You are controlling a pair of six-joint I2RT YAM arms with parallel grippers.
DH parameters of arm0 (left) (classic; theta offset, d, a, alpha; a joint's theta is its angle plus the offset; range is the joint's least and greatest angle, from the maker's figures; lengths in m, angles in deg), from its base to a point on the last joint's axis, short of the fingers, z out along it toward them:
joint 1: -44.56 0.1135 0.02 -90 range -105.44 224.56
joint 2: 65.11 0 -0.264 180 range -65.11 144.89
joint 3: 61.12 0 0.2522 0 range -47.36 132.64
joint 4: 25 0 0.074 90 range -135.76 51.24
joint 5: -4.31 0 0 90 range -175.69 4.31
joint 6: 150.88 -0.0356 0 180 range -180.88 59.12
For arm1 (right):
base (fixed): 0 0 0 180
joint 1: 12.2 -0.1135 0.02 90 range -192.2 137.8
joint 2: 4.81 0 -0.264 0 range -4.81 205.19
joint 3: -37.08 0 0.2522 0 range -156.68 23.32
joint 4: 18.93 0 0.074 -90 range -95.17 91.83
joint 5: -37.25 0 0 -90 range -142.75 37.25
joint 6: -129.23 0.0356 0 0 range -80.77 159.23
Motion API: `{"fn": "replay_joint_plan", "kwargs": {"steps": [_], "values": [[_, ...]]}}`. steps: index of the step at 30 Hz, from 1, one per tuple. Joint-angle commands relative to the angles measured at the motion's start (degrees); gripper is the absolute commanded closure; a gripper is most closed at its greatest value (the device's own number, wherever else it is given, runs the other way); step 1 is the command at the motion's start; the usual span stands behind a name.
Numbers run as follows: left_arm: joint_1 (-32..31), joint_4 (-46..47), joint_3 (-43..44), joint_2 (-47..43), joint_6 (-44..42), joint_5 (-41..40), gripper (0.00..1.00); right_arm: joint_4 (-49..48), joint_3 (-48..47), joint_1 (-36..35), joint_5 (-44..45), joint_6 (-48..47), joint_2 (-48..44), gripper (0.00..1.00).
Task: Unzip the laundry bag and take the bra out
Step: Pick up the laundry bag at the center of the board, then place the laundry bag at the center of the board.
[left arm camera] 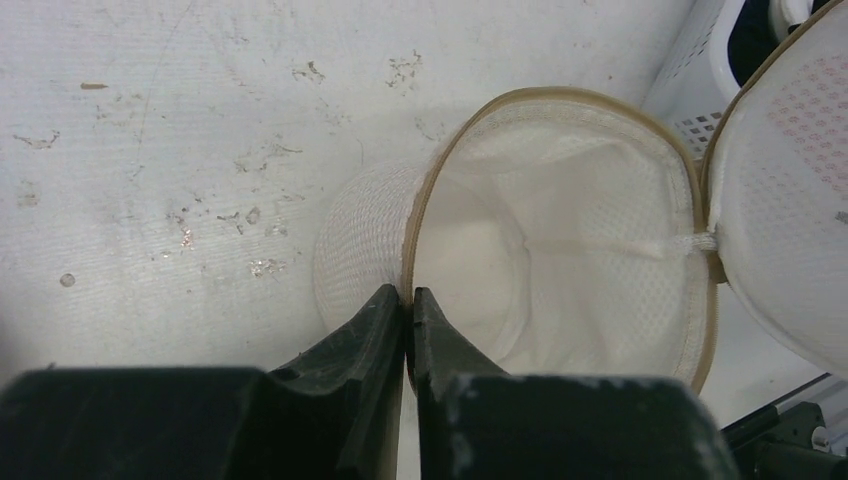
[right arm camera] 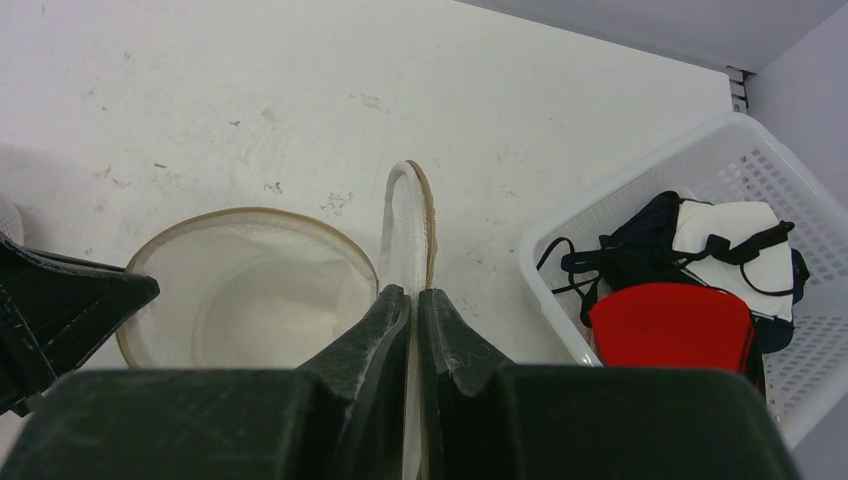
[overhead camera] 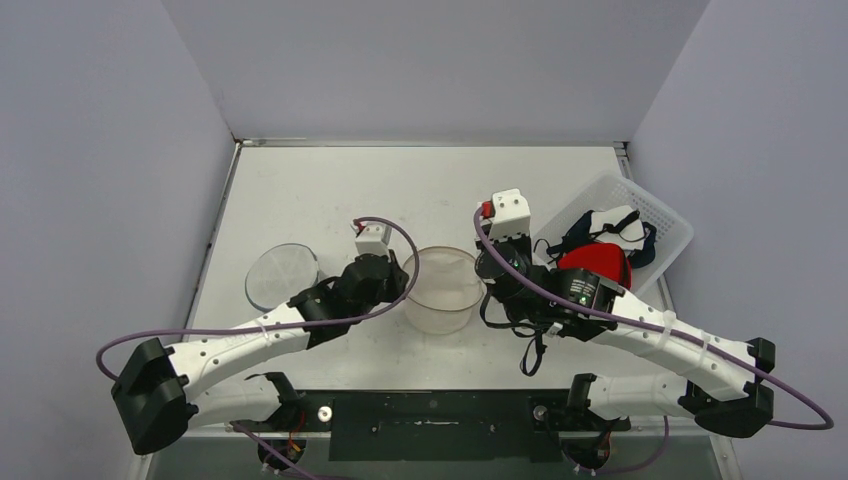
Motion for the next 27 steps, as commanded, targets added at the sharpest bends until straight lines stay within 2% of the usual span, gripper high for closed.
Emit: {"fn": "replay_joint_plan", "kwargs": {"steps": [1,5,7,12,19,27], "values": [[0.3,2.4,3.0,-2.9,0.9,1.3,0.86,0.2,-0.1,-0.4,2.7,0.9,0.2,0.95],[0.4,3.5,2.6,-5.8,2.4,3.1,0.54,0.3,-0.5,-0.4,2.4,2.0,0.7,0.95],[0.4,5.7,2.1,-7.5,3.1,4.8,0.44,0.4,-0.7,-0.4,2.1,2.8,0.9,0.95],[0.3,21.3,-2.7,-10.7,3.2,13.3,0.25,0.3,-0.7,-0.4,1.1,6.1,1.9,0.95],[-2.7,39.6,-7.9,-7.7,2.0,19.4,0.18,-2.5,-0.5,-0.4,-1.2,10.8,2.4,0.95],[-10.6,45.1,-5.9,-2.0,-3.9,15.7,0.13,-6.0,0.2,0.0,-3.9,13.9,2.6,0.95]]}}
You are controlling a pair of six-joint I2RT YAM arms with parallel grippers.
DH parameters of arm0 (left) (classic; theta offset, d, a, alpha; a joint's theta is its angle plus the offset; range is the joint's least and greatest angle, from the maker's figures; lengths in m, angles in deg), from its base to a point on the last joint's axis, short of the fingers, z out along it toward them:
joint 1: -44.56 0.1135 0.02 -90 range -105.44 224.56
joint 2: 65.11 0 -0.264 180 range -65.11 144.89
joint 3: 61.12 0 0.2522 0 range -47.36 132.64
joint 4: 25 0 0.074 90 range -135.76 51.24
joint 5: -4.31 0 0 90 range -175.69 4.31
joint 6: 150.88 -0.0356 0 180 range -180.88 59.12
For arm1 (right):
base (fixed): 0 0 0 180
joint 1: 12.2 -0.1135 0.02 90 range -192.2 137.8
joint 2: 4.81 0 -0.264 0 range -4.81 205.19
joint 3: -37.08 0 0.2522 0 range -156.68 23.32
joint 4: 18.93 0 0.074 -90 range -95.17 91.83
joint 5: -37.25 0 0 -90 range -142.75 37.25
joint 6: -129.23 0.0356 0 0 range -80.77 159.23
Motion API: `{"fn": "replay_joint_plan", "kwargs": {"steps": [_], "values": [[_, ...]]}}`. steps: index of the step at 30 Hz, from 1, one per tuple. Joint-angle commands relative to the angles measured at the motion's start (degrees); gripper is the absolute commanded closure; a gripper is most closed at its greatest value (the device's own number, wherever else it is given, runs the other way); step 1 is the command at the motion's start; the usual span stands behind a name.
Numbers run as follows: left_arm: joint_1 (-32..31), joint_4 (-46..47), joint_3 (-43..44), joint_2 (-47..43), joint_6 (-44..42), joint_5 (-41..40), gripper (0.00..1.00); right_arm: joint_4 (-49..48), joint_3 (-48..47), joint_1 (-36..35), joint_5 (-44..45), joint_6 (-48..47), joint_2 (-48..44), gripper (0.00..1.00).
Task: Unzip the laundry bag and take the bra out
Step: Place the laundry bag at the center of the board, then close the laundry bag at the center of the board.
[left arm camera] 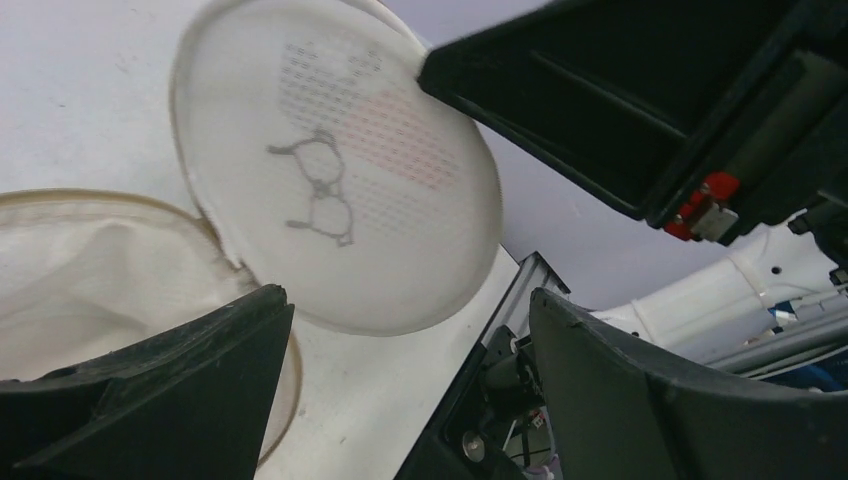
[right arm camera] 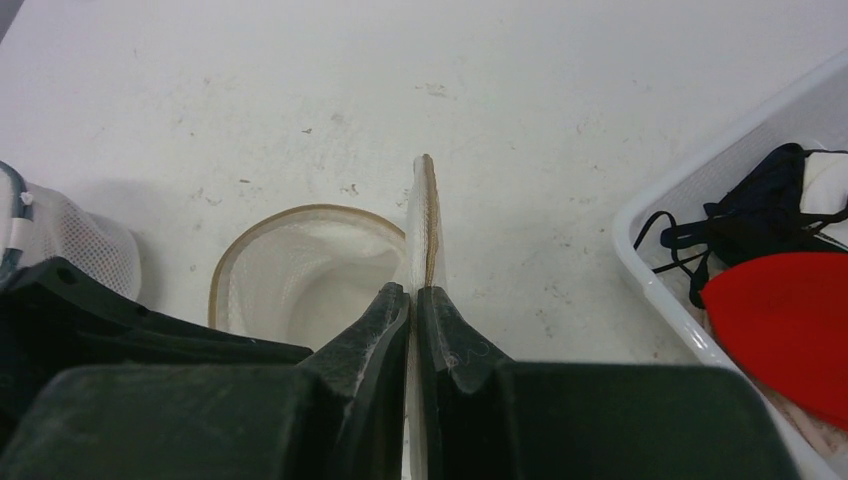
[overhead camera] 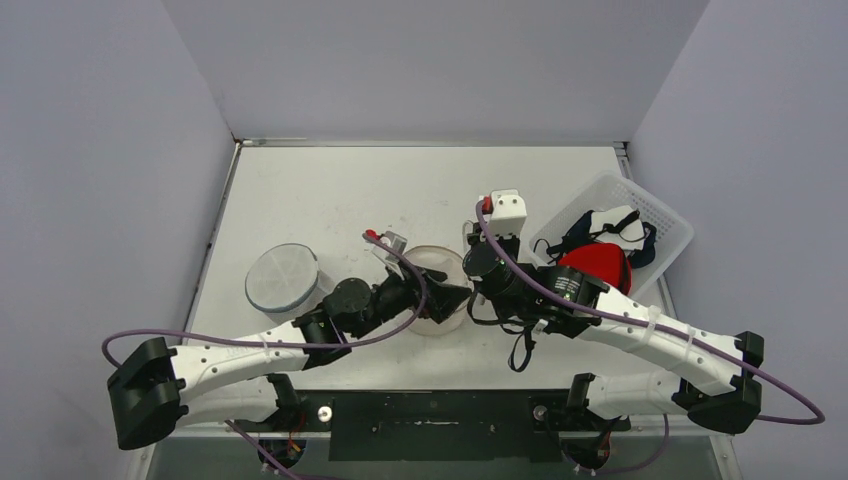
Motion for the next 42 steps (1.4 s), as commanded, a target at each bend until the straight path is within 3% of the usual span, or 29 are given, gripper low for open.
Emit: {"fn": "replay_joint_plan", "kwargs": {"steps": [1,6,11,19,38,40,42], "values": [[-3.9,8.0,2.7,2.0,-5.0,-2.7,0.09,-3.7,0.0,0.0,-1.3,3.1,0.1,0.95],[-7.4,6.1,4.9,4.0,-10.3,-11.0,0.03,-4.1,0.1,0.0,-2.1,4.3,1.0,0.95],[-9.3,3.5,6.9,6.4,-13.7,-21.4,0.04,-4.1,0.3,0.1,-1.8,5.4,1.1,0.95],[-12.3,3.1,9.9,9.7,-18.7,-30.9,0.08,-4.2,0.5,0.3,-2.2,6.4,1.3,0.95],[-12.4,6.5,8.5,10.9,-18.5,-28.9,0.82,-5.0,0.5,0.3,-4.2,6.5,0.5,0.90],[-12.4,7.0,7.9,10.4,-18.3,-28.5,0.91,-5.4,0.5,0.3,-4.7,6.3,-0.2,0.80],[-12.4,7.2,7.5,9.8,-17.7,-28.3,1.00,-6.0,0.8,0.3,-4.9,5.8,-1.4,0.60]]}}
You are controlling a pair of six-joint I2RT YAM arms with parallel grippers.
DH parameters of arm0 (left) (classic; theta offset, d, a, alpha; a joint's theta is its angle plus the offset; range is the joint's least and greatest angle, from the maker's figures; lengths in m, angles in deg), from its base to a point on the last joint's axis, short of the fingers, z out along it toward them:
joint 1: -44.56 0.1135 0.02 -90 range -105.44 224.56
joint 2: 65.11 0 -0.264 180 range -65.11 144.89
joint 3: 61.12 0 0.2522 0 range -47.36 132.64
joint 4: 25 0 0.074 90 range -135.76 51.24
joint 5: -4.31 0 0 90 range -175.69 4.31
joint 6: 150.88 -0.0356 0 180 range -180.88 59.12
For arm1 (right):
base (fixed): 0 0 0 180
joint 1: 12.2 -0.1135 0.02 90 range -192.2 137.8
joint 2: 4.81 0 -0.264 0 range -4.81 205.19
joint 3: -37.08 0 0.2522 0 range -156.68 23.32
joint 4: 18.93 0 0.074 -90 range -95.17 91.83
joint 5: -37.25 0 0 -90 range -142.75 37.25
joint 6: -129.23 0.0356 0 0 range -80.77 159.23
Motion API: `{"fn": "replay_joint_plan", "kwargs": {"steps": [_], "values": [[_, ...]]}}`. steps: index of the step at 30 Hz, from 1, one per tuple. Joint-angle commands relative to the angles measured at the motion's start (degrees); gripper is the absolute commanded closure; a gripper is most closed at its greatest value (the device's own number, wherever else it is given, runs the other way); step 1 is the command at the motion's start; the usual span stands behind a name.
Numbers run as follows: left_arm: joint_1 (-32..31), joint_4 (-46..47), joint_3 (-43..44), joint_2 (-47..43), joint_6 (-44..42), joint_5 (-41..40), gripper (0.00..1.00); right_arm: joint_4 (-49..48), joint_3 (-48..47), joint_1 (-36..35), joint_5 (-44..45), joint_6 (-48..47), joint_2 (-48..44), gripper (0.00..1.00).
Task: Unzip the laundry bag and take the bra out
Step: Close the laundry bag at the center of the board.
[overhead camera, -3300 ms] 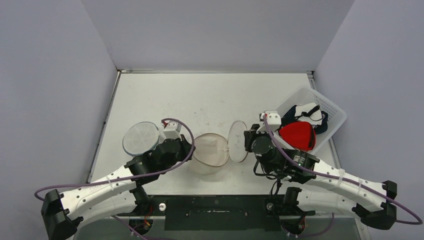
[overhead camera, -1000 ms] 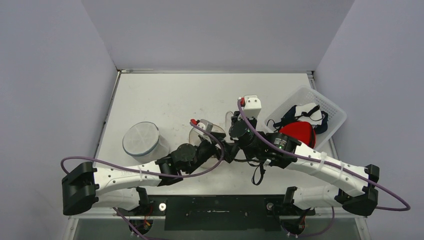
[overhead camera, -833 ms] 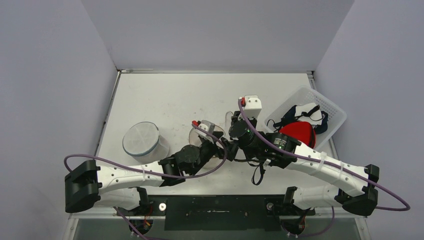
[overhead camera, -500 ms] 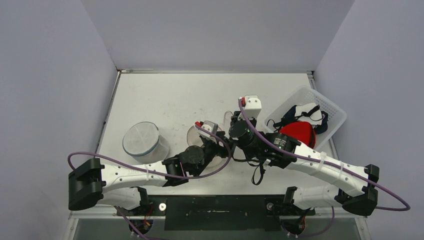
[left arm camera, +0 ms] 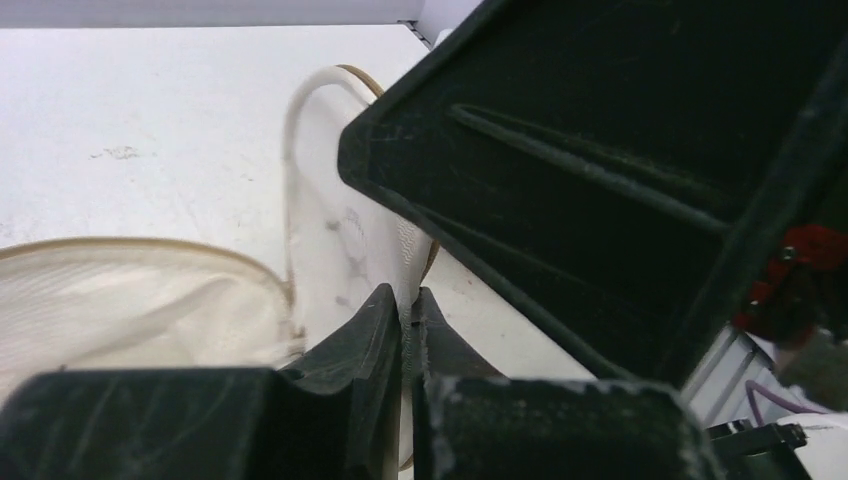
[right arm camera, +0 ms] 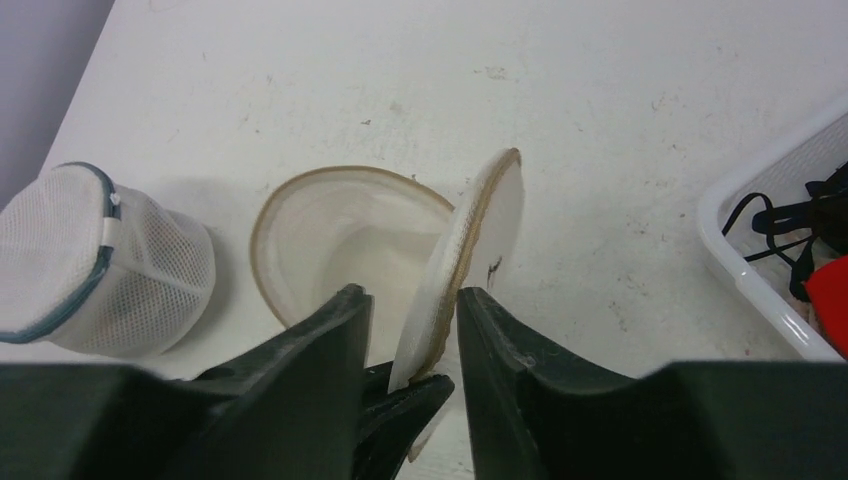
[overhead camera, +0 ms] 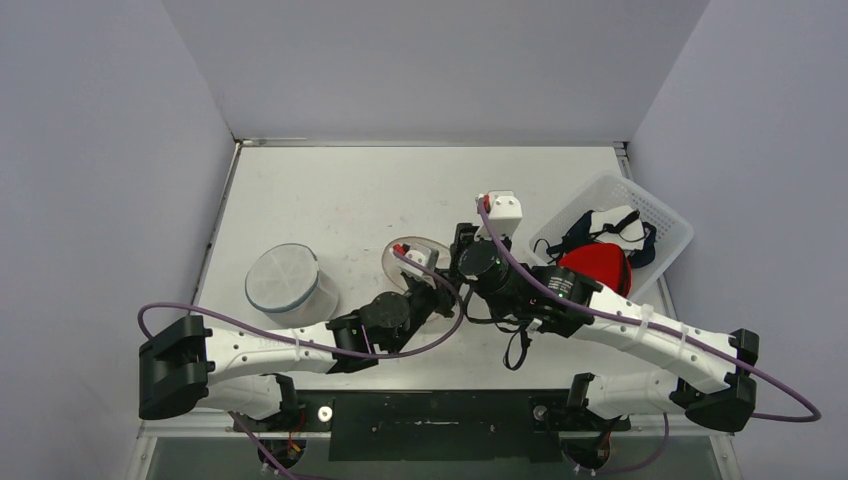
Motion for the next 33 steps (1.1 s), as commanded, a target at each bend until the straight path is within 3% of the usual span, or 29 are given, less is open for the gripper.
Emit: {"fn": "replay_joint_plan", "kwargs": {"steps": [1,4,10,16,23,29,33], "values": [[0.0,4.3,0.0,-1.8,0.8,0.5,1.00,-2.9,0.3,0.2,-0.5,-0.8,-3.3,0.51],[0.0,5.2,-1.4,-3.5,1.9,1.3,1.00,-3.9,1.9,0.4,-0.1,-1.7,-5.7,0.33],[1.1,7.1,-5.6,-8.7,4.8,2.7,1.00,-15.1,13.4,0.9,-3.7,-4.7,-15.2,0.23],[9.7,7.4,-11.5,-13.0,15.7,11.1,1.00,-28.3,28.3,1.7,-10.3,-8.6,-23.1,0.20],[20.0,13.0,-18.7,-13.8,26.5,20.9,1.00,-41.3,42.0,4.6,-15.8,-5.6,-28.6,0.20],[27.8,17.0,-21.9,-12.5,32.4,27.9,1.00,-53.2,50.7,12.8,-26.0,4.1,-28.9,0.21],[32.1,18.7,-23.7,-12.0,34.9,31.1,1.00,-60.6,53.9,16.3,-29.0,9.1,-23.0,0.21]]}}
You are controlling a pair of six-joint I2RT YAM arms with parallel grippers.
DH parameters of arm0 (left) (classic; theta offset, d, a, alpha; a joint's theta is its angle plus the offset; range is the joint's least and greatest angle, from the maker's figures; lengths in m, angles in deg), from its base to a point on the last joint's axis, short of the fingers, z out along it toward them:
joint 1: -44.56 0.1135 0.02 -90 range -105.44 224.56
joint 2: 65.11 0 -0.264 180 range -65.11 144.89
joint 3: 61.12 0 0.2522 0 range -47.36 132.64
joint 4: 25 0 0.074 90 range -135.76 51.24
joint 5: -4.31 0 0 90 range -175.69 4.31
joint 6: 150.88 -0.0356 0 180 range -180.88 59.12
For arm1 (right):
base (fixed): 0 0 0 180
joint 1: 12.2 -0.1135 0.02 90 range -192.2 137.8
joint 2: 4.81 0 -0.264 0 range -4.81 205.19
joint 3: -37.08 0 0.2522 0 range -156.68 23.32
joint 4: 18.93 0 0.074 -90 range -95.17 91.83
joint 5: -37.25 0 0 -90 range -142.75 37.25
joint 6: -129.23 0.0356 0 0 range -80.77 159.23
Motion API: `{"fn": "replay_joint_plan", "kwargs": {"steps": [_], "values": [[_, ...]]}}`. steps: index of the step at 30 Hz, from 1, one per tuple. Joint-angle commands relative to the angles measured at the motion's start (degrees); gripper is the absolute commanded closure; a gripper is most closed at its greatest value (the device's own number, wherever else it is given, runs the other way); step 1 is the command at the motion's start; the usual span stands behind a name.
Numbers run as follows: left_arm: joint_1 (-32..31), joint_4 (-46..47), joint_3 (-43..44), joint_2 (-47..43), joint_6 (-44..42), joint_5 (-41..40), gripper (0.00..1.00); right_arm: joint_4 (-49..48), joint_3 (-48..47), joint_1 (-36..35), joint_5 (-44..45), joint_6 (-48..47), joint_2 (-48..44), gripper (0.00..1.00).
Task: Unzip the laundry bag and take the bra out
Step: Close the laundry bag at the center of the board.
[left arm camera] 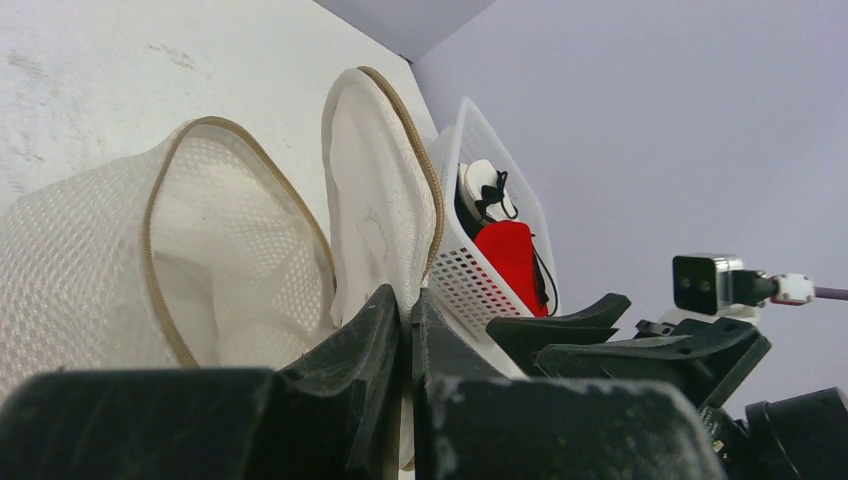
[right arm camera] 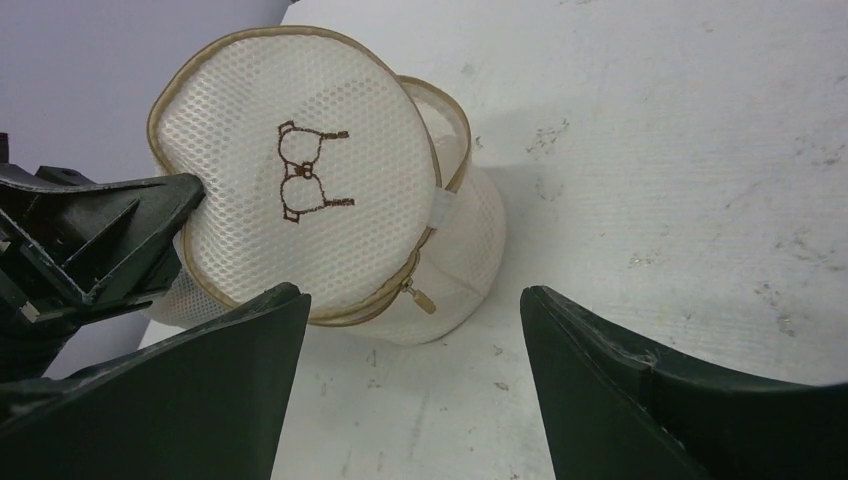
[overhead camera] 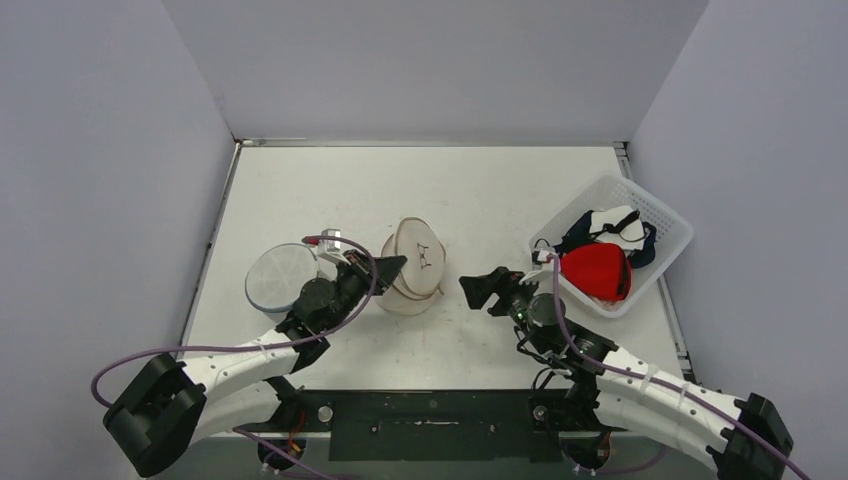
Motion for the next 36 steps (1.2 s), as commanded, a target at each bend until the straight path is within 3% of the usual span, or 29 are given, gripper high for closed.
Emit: {"fn": "replay_joint_plan", "kwargs": {"steps": [1,13,17,25,36], "values": [[4.0,7.3,-1.4,0.5,5.0,6.3,1.00,-15.5,2.0,3.4,-7.0,8.1,6.5,0.21],[6.7,12.5,-4.0,3.1,8.7,9.2,1.00,-47.0,3.2,13.0,-24.2,17.9,33.5,0.21],[7.6,12.6,-4.0,3.7,8.7,9.7,1.00,-53.1,2.0,13.2,-27.4,19.4,40.3,0.21],[8.8,13.0,-3.9,4.6,8.9,9.8,1.00,-56.3,-0.7,13.4,-30.9,20.8,48.4,0.22],[9.3,12.4,-4.2,5.1,8.6,10.8,1.00,-65.8,-3.3,13.5,-33.9,24.6,57.8,0.54]]}}
